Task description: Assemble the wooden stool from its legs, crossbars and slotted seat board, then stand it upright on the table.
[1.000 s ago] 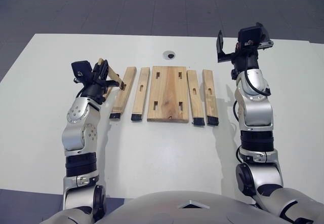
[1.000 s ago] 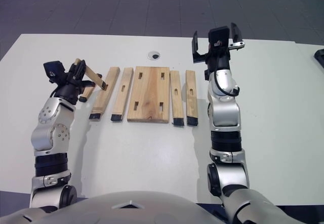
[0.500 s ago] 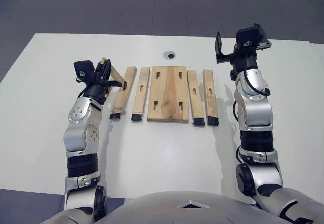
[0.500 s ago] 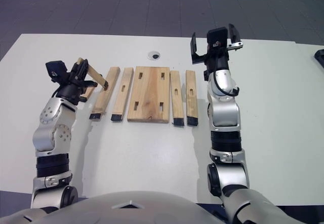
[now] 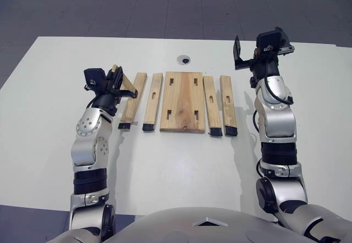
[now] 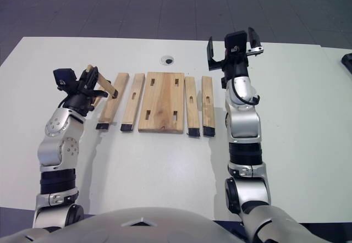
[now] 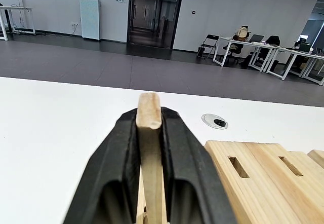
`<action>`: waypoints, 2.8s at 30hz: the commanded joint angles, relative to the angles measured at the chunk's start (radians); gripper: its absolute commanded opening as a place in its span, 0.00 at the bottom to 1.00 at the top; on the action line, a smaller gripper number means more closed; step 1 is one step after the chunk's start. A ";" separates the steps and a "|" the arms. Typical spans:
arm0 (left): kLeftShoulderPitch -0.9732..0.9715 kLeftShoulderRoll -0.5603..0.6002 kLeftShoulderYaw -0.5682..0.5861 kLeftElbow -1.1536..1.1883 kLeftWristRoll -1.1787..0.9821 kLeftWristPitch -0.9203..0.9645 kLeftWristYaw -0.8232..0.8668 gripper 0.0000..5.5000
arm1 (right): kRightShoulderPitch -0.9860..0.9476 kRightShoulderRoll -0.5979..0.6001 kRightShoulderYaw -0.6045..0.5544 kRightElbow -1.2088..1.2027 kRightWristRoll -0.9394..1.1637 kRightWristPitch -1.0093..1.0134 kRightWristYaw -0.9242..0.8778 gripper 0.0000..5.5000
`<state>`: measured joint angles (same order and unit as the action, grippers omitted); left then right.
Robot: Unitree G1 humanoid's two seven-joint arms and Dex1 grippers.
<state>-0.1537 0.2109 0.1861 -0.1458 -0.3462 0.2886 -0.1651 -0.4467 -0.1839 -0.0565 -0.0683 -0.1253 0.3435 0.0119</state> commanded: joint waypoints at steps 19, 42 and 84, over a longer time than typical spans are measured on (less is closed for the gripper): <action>0.054 0.029 0.000 0.088 0.051 -0.004 -0.032 0.07 | 0.005 0.004 -0.005 -0.005 0.010 0.004 -0.001 0.98; 0.225 0.034 -0.075 0.227 0.150 0.184 0.022 0.07 | -0.033 -0.015 -0.003 0.016 0.008 0.007 0.018 0.98; -0.268 0.146 0.185 -0.008 -0.177 0.111 -0.085 0.98 | -0.076 0.006 -0.005 0.071 0.008 -0.051 -0.006 0.98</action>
<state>-0.3075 0.3487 0.3542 -0.2374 -0.5181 0.4050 -0.2846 -0.5081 -0.1873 -0.0634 0.0023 -0.1242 0.2932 0.0114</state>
